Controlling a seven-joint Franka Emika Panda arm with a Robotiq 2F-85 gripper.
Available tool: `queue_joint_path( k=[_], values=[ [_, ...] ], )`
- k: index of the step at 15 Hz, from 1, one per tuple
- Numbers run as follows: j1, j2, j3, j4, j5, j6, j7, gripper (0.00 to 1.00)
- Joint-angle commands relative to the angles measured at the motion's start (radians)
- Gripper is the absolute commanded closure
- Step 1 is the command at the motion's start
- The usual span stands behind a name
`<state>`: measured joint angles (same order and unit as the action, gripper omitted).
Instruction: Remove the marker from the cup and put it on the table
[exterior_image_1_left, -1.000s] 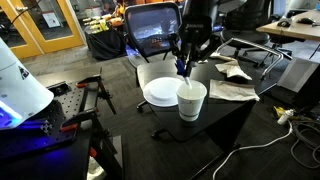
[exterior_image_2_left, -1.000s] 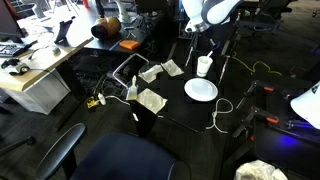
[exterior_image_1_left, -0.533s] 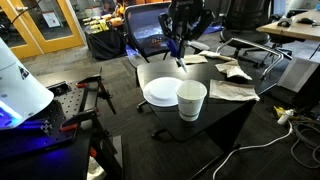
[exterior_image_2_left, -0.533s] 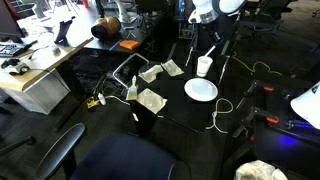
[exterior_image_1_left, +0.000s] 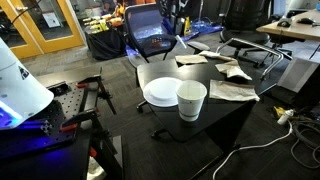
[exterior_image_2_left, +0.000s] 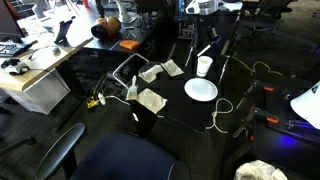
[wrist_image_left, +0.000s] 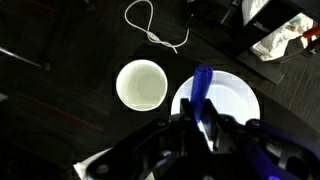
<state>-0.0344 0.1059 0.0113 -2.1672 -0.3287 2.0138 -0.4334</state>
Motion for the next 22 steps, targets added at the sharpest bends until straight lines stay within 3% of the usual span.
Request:
queue_joint_path(
  k=[1, 8, 13, 22],
  values=[
    [0.031, -0.010, 0.016, -0.011, 0.056, 0.057, 0.128, 0.96],
    [0.093, 0.061, 0.047, 0.011, 0.186, 0.159, 0.444, 0.96],
    [0.136, 0.146, 0.054, 0.032, 0.202, 0.259, 0.613, 0.96],
    [0.161, 0.365, 0.054, 0.166, 0.307, 0.362, 0.666, 0.96]
  ],
)
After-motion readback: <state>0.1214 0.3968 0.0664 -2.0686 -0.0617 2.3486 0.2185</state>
